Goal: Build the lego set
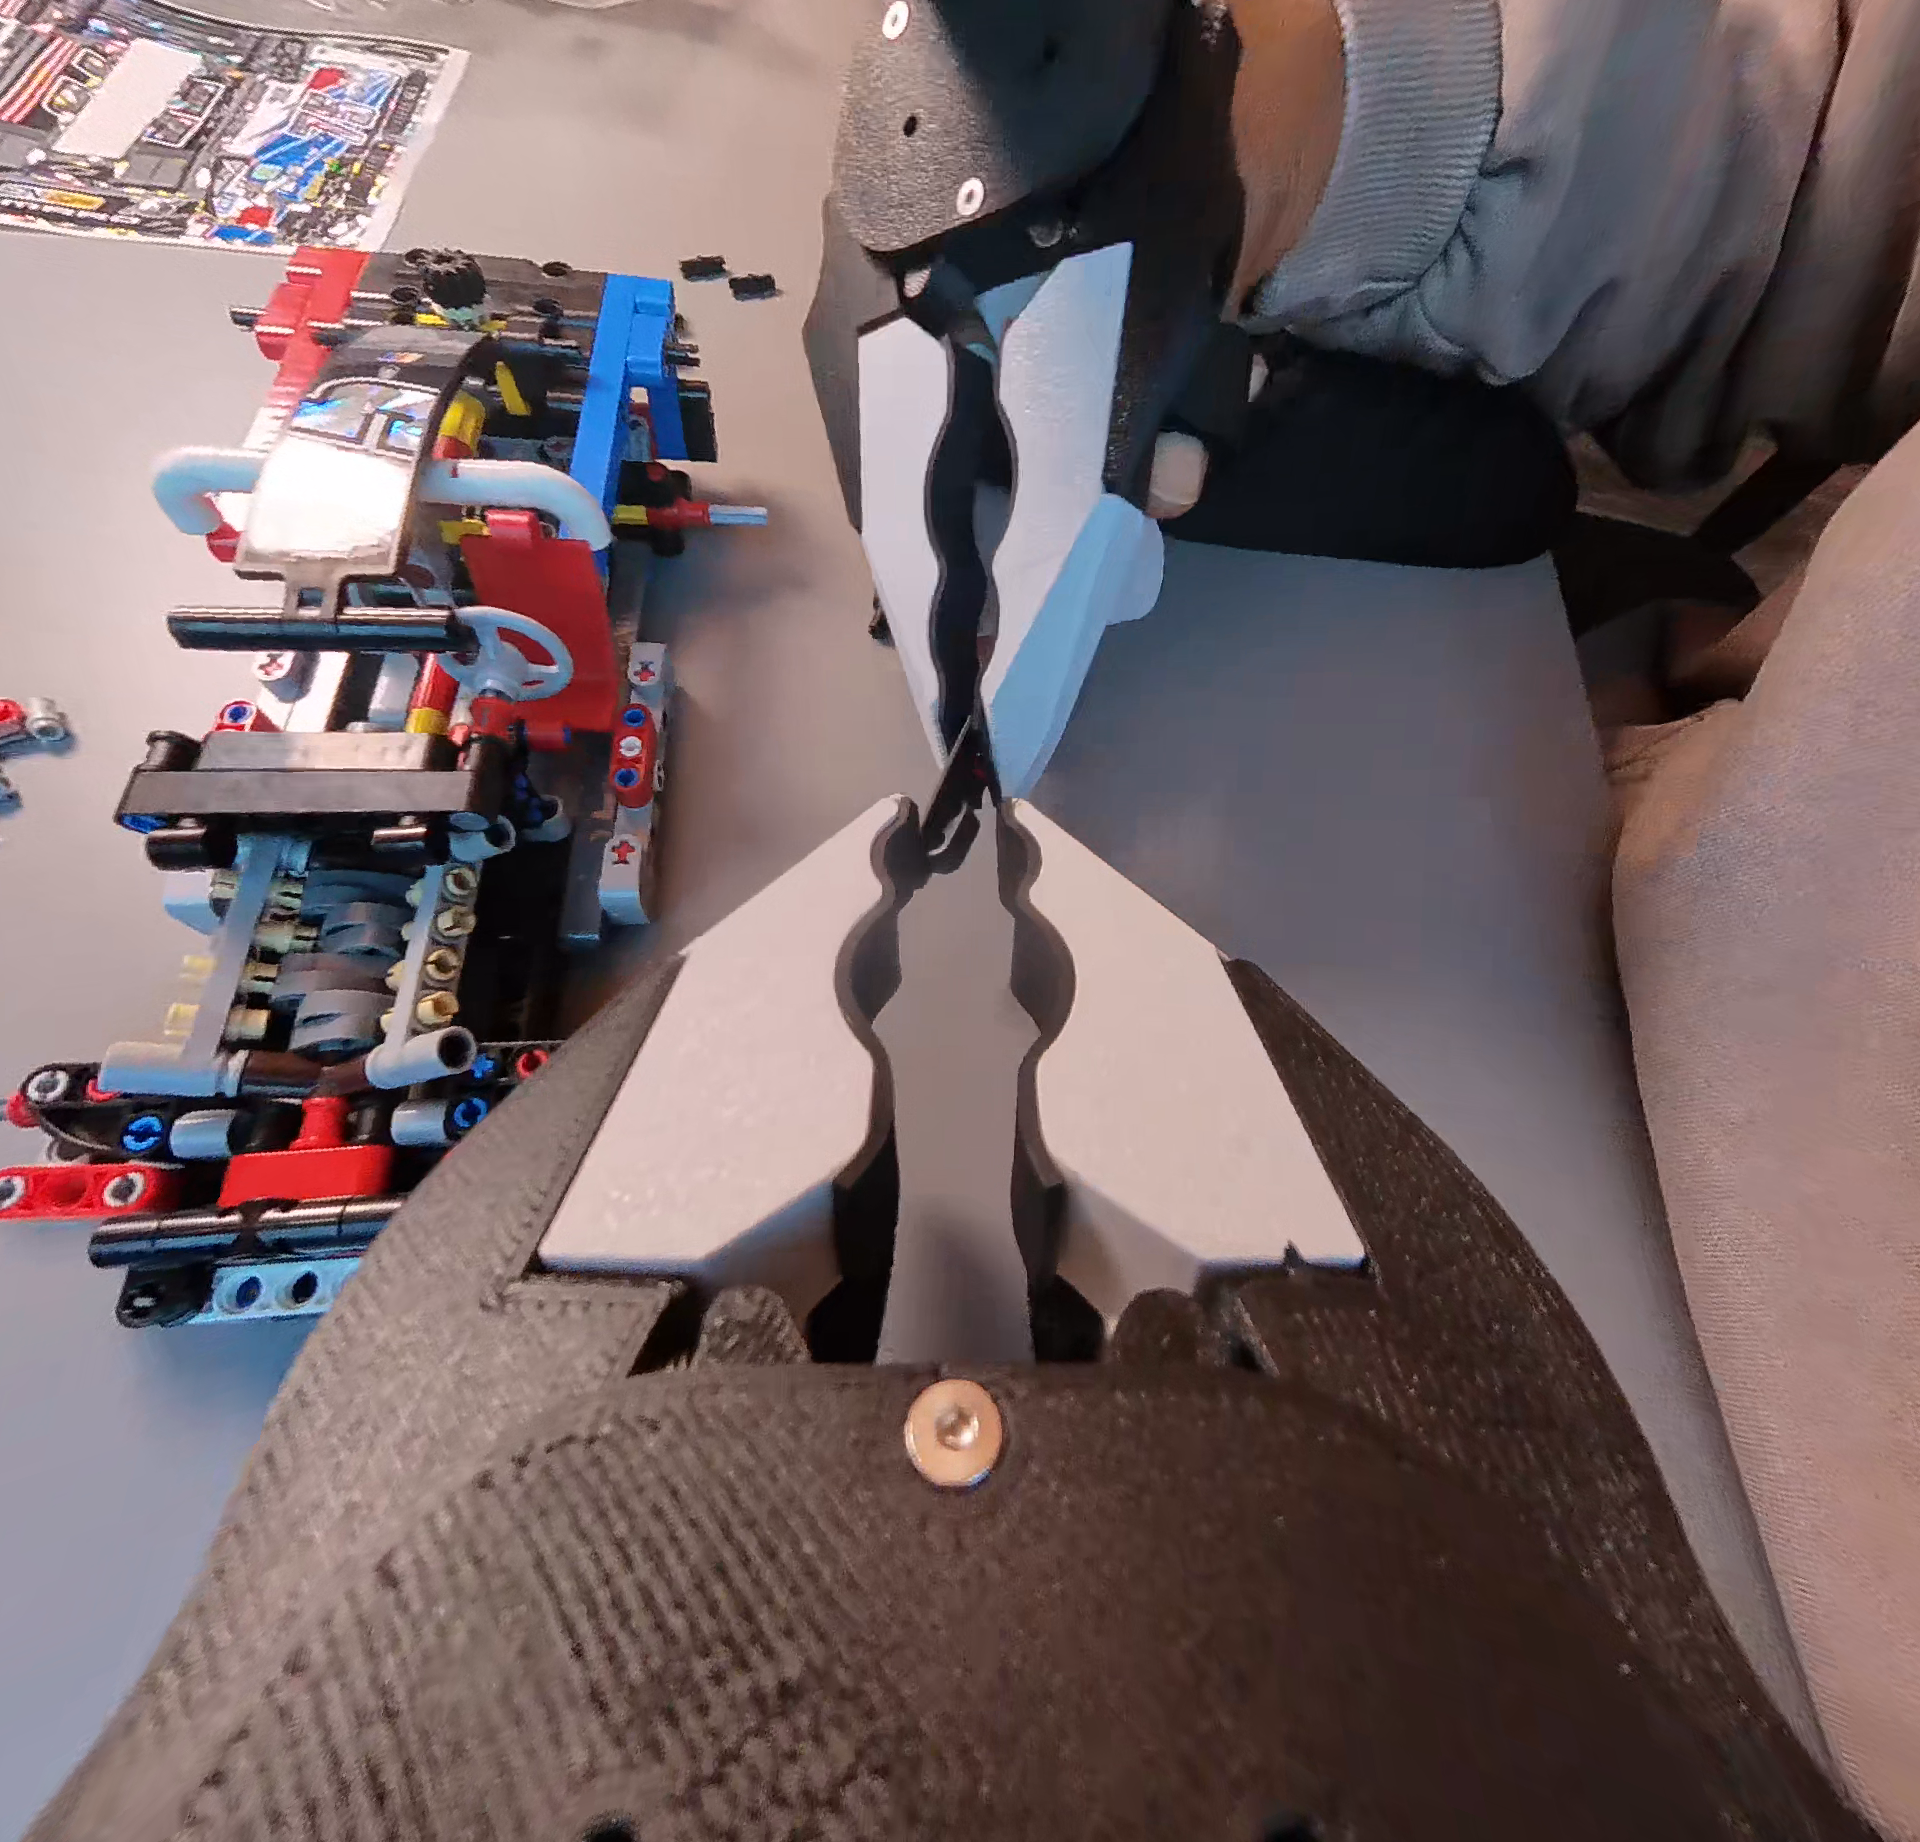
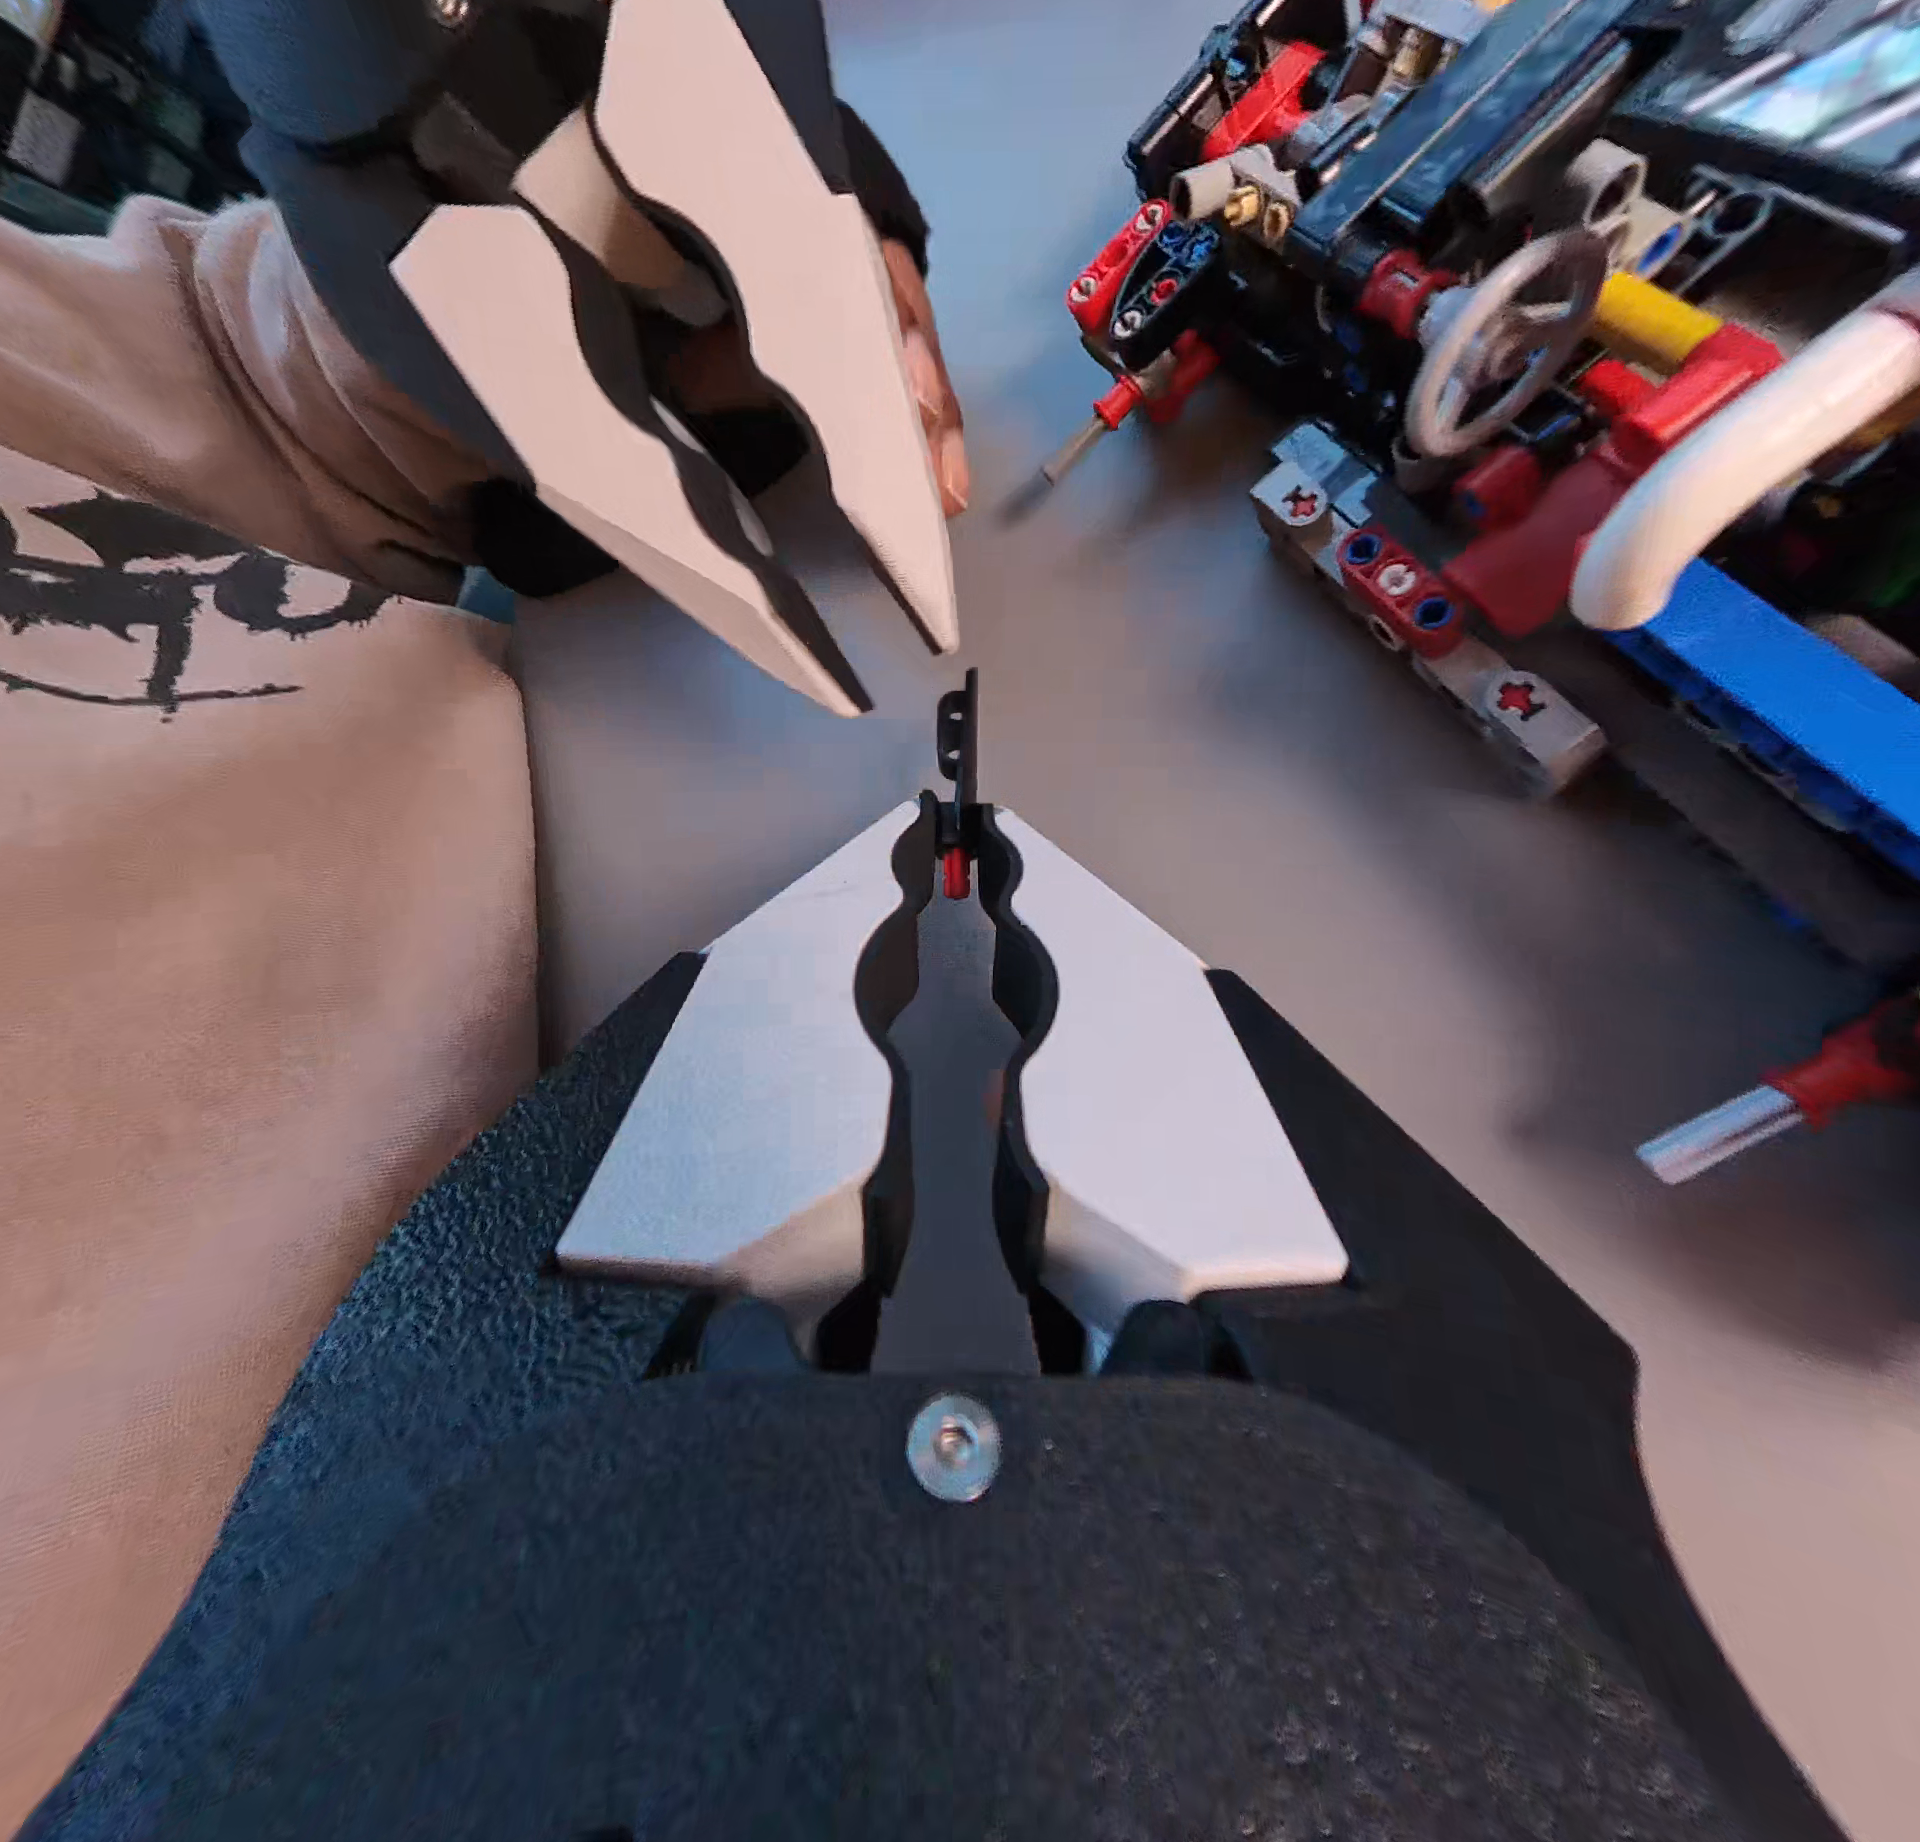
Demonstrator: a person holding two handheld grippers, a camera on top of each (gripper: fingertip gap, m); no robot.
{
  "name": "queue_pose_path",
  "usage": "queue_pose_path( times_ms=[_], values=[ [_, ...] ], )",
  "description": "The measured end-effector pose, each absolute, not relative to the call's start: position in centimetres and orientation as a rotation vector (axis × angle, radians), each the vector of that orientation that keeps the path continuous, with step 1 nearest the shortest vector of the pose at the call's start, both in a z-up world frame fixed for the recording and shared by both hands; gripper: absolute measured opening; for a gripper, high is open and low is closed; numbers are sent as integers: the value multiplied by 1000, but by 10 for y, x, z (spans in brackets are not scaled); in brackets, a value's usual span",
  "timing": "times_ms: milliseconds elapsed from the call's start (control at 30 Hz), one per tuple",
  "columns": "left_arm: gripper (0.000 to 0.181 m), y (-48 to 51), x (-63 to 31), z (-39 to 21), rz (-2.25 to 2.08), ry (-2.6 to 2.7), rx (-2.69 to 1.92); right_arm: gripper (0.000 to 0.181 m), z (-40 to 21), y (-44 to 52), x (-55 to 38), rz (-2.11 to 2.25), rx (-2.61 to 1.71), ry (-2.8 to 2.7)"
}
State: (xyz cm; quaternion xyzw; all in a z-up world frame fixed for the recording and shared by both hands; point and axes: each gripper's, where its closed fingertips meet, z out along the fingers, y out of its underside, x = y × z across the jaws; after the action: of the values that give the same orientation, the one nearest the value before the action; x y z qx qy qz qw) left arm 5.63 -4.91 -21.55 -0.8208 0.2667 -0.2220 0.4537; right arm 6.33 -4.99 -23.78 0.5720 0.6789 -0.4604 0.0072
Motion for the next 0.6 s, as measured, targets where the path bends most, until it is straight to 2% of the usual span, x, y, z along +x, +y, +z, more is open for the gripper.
queue_pose_path(
  times_ms=[100,300,500,600],
  values=[
    [18,-49,57,-226,-452,722,-2070,4,-246,-49,60,-1392,1803,2094],
    [23,-51,59,-246,-311,837,-2138,7,-258,-36,62,-1047,1848,2459],
    [24,-51,58,-254,-233,885,-2156,20,-254,-36,59,-1057,1836,2540],
    [24,-49,56,-250,-247,849,-2149,28,-238,-32,55,-1198,1797,2641]
  ],
)
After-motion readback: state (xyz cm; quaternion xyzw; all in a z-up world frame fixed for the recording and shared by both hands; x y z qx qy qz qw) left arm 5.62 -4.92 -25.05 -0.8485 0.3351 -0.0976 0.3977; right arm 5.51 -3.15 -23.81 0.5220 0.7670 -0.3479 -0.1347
